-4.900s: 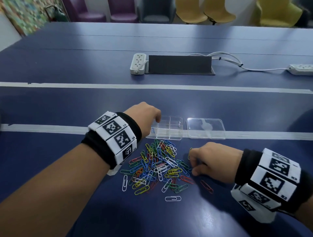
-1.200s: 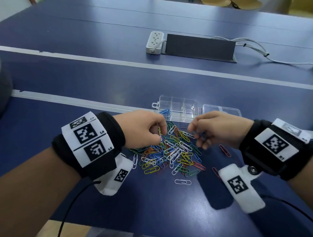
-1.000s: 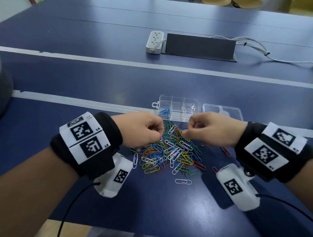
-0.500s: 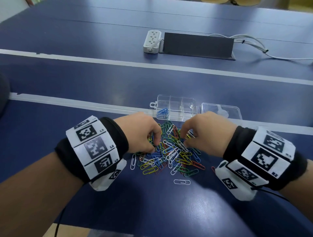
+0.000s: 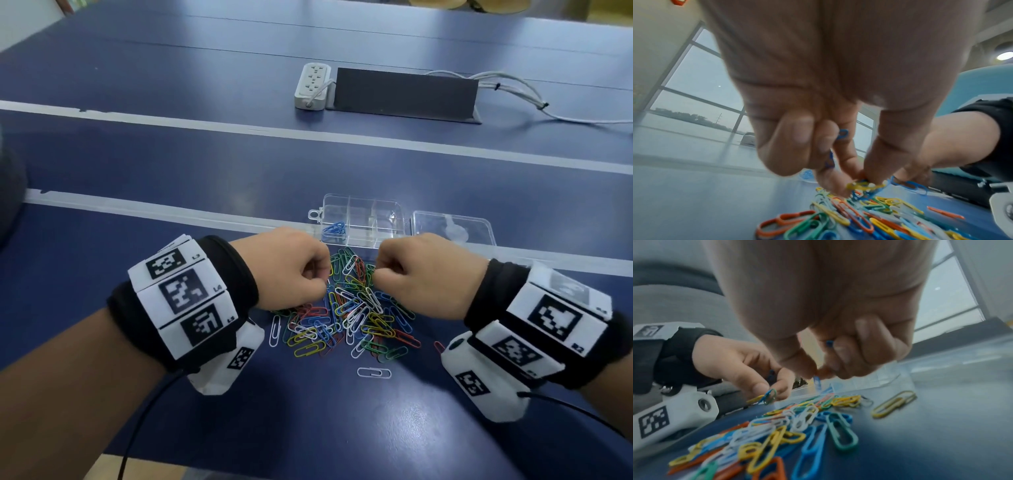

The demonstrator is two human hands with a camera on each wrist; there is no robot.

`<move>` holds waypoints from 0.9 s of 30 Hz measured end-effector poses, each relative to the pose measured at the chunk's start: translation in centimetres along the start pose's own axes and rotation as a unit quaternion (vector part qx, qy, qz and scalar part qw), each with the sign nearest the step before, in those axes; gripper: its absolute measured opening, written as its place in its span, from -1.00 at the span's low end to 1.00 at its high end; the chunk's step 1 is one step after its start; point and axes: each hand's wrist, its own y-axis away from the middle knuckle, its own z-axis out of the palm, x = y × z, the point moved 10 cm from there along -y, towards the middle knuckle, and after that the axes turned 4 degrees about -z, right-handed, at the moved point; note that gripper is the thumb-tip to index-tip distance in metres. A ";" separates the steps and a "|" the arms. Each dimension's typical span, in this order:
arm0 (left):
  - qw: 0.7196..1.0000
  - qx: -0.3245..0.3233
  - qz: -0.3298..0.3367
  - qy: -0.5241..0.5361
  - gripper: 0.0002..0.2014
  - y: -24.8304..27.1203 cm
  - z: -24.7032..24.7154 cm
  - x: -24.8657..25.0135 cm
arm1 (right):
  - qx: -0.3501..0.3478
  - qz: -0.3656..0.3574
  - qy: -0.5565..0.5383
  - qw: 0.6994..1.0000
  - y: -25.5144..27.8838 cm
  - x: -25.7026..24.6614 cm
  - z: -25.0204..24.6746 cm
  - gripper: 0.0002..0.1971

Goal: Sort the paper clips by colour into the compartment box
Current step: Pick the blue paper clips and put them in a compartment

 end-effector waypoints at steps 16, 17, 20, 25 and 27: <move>0.997 -0.014 -0.013 0.071 -0.86 -0.3 0.3 -1.0 | -0.108 0.057 -0.347 0.930 -1.2 -0.8 3.2 -0.78; 0.997 -0.013 -0.011 0.071 -0.87 -0.2 0.3 -1.0 | -0.106 0.057 -0.338 0.933 -1.3 -0.8 3.2 -0.81; 0.995 -0.015 -0.002 0.097 -0.84 0.1 0.2 -1.1 | -0.088 0.029 -0.258 0.962 -1.5 -1.3 2.9 -0.87; 0.992 0.014 -0.002 0.127 -0.85 0.4 -0.6 -1.4 | -0.024 -0.031 -0.110 0.993 -1.7 -2.8 1.3 -0.92; 0.990 0.022 -0.006 0.140 -0.79 0.5 -0.8 -1.7 | -0.014 -0.043 -0.074 0.996 -1.8 -3.3 1.0 -0.93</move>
